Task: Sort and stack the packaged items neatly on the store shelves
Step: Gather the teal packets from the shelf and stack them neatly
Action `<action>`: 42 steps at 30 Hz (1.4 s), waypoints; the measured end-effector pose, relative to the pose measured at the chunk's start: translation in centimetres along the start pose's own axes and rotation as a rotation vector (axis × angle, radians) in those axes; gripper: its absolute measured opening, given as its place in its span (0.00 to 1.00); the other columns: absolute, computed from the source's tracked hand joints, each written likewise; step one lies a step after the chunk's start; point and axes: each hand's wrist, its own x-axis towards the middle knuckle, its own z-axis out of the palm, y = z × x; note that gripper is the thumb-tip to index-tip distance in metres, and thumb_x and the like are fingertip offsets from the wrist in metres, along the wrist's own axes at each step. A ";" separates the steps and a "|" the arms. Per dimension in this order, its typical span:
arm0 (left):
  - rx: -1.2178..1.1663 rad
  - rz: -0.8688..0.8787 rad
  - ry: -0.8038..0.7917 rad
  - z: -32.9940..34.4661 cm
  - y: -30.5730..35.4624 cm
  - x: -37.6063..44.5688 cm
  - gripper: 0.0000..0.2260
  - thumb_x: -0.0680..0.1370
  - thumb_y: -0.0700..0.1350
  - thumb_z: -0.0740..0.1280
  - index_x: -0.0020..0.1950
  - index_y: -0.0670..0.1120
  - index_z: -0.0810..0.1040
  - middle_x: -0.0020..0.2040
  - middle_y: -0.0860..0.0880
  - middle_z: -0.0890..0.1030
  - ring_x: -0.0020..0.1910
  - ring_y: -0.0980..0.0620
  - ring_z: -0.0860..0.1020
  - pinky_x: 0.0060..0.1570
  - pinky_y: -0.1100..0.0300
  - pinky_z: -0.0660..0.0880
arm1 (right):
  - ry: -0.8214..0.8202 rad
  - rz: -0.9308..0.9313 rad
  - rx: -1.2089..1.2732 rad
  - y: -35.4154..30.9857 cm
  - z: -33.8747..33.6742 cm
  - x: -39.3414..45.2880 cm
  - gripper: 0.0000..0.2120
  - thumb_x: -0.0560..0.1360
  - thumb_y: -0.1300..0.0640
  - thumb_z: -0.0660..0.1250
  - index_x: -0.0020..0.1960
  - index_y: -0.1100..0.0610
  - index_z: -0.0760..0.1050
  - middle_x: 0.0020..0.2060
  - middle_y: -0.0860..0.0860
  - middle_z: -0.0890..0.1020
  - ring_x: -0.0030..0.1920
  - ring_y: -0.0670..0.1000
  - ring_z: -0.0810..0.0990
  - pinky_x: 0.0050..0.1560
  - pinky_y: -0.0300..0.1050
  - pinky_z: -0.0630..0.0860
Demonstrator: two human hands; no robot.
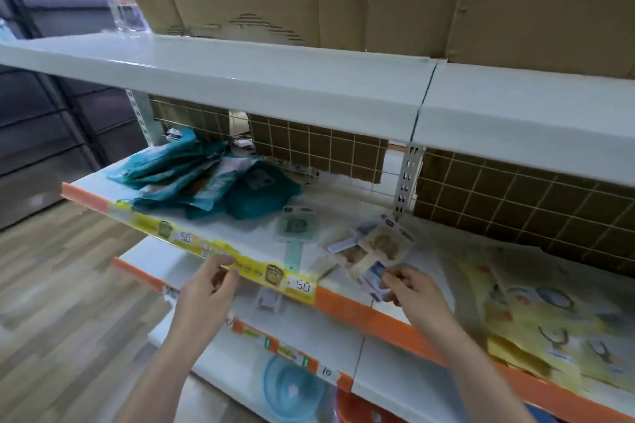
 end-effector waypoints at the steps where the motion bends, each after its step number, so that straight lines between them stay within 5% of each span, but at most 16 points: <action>1: -0.004 -0.006 0.013 -0.4 0.0 0.6 0.12 0.78 0.47 0.64 0.47 0.67 0.73 0.39 0.45 0.81 0.37 0.43 0.79 0.36 0.52 0.76 | -0.013 -0.013 0.007 -0.6 0.6 0.9 0.07 0.79 0.59 0.62 0.45 0.55 0.77 0.42 0.52 0.82 0.38 0.48 0.80 0.38 0.37 0.74; 6: -0.021 -0.083 0.103 -2.1 -0.9 4.1 0.11 0.77 0.48 0.64 0.46 0.67 0.73 0.40 0.49 0.82 0.41 0.45 0.80 0.43 0.49 0.77 | -0.108 -0.080 0.025 -3.2 4.4 5.4 0.07 0.79 0.59 0.63 0.43 0.54 0.76 0.34 0.48 0.80 0.35 0.48 0.78 0.38 0.40 0.72; 11: 0.002 -0.105 0.176 -3.8 -2.0 7.0 0.05 0.79 0.45 0.63 0.54 0.53 0.74 0.43 0.45 0.81 0.43 0.43 0.80 0.47 0.49 0.77 | -0.207 -0.080 0.000 -4.2 7.7 9.1 0.05 0.78 0.60 0.64 0.45 0.55 0.77 0.40 0.51 0.83 0.36 0.46 0.81 0.42 0.41 0.75; 15: 0.105 -0.131 0.191 -6.0 -3.0 10.4 0.06 0.79 0.49 0.62 0.54 0.53 0.75 0.45 0.48 0.81 0.43 0.47 0.80 0.46 0.49 0.77 | -0.245 -0.109 -0.074 -5.1 10.1 11.5 0.05 0.78 0.58 0.63 0.45 0.53 0.76 0.43 0.51 0.82 0.38 0.46 0.81 0.47 0.47 0.75; 20: 0.314 -0.111 0.161 -8.4 -4.7 16.3 0.10 0.79 0.50 0.62 0.59 0.50 0.73 0.52 0.49 0.79 0.47 0.47 0.76 0.45 0.53 0.72 | -0.213 -0.134 -0.147 -7.0 14.5 14.0 0.05 0.78 0.56 0.63 0.46 0.51 0.76 0.45 0.51 0.82 0.40 0.46 0.81 0.46 0.44 0.76; 24: 0.608 -0.064 0.087 -9.5 -6.2 22.1 0.23 0.78 0.57 0.62 0.70 0.50 0.68 0.66 0.46 0.72 0.64 0.44 0.70 0.60 0.50 0.69 | -0.224 -0.104 -0.172 -8.9 19.0 15.8 0.07 0.79 0.53 0.62 0.49 0.53 0.77 0.43 0.48 0.81 0.40 0.44 0.79 0.41 0.36 0.74; 28: 0.801 -0.018 -0.089 -10.4 -7.9 27.5 0.32 0.75 0.62 0.62 0.75 0.51 0.59 0.73 0.48 0.65 0.71 0.45 0.62 0.64 0.49 0.66 | -0.220 -0.024 -0.219 -11.3 24.8 17.9 0.09 0.76 0.44 0.64 0.48 0.49 0.77 0.46 0.46 0.82 0.48 0.47 0.80 0.52 0.47 0.76; 33: 1.042 0.187 -0.183 -10.9 -10.4 31.5 0.37 0.72 0.62 0.65 0.76 0.50 0.58 0.70 0.47 0.66 0.67 0.43 0.68 0.60 0.50 0.67 | -0.141 0.085 -0.236 -13.4 30.5 20.0 0.16 0.75 0.40 0.63 0.49 0.52 0.76 0.47 0.50 0.81 0.48 0.50 0.80 0.48 0.48 0.76; 36: 1.085 0.321 -0.188 -10.7 -11.5 32.5 0.29 0.66 0.55 0.73 0.65 0.47 0.76 0.56 0.40 0.76 0.51 0.38 0.77 0.46 0.47 0.73 | -0.049 0.117 -0.226 -13.8 32.7 21.0 0.19 0.74 0.38 0.64 0.48 0.55 0.75 0.44 0.51 0.81 0.45 0.52 0.81 0.43 0.49 0.76; 38: 1.026 0.411 -0.125 -10.5 -12.3 33.0 0.19 0.65 0.48 0.72 0.55 0.44 0.82 0.49 0.37 0.77 0.42 0.37 0.78 0.37 0.49 0.74 | -0.021 0.141 -0.140 -14.2 34.0 21.5 0.20 0.69 0.36 0.66 0.49 0.52 0.75 0.45 0.50 0.82 0.45 0.51 0.82 0.48 0.52 0.80; 42: 0.959 0.443 -0.115 -10.7 -12.7 33.4 0.23 0.59 0.43 0.80 0.54 0.43 0.83 0.54 0.34 0.78 0.46 0.35 0.78 0.40 0.47 0.74 | 0.033 0.202 -0.015 -14.2 35.9 22.7 0.20 0.69 0.44 0.70 0.55 0.53 0.75 0.50 0.51 0.82 0.47 0.51 0.82 0.51 0.50 0.80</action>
